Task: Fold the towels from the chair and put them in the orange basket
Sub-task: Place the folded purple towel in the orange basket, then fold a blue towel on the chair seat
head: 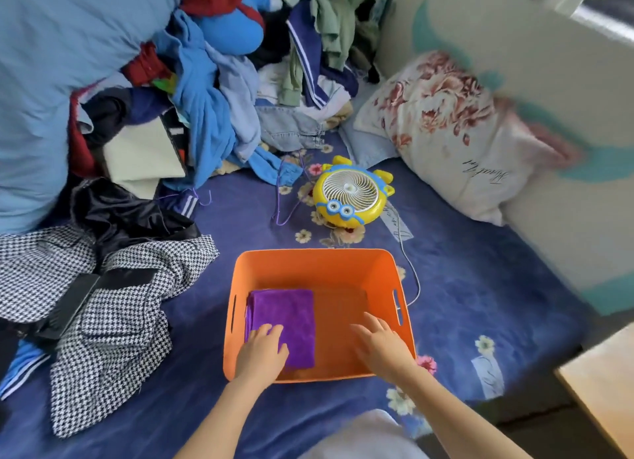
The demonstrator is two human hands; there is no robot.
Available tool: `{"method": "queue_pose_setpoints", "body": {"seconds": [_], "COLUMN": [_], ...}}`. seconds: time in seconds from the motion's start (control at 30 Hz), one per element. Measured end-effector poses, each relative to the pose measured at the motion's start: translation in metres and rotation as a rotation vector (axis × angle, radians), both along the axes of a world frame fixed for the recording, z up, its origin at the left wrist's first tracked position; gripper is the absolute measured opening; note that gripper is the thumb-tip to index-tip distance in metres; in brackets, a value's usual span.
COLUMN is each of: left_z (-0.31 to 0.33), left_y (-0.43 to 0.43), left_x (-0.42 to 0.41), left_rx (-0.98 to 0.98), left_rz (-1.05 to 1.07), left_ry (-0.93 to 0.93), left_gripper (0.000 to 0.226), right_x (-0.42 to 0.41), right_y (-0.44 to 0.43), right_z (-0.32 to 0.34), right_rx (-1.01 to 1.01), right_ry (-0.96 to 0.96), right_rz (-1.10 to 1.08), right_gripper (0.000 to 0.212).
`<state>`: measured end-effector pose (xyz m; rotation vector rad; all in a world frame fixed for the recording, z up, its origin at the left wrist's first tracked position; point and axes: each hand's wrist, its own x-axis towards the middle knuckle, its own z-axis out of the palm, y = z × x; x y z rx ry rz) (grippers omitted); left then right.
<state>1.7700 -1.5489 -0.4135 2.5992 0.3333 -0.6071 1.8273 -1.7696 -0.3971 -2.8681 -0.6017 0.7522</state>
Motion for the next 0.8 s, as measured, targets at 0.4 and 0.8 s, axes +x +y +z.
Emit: {"method": "queue_pose_setpoints", "body": {"seconds": [0.4, 0.8], "left_z": [0.051, 0.096], "left_y": [-0.089, -0.317], "left_x": [0.042, -0.011], "left_rx": [-0.03, -0.12], "left_rz": [-0.301, -0.748], "left_ry": [-0.288, -0.389], "left_gripper": [0.043, 0.044], "right_x": [-0.064, -0.229], "right_y": [-0.141, -0.322], "right_z": [0.047, 0.109], "right_rx": [-0.063, -0.107], "right_ry": [-0.231, -0.294], "right_rz": [-0.363, -0.858], "right_gripper": [0.059, 0.049]}}
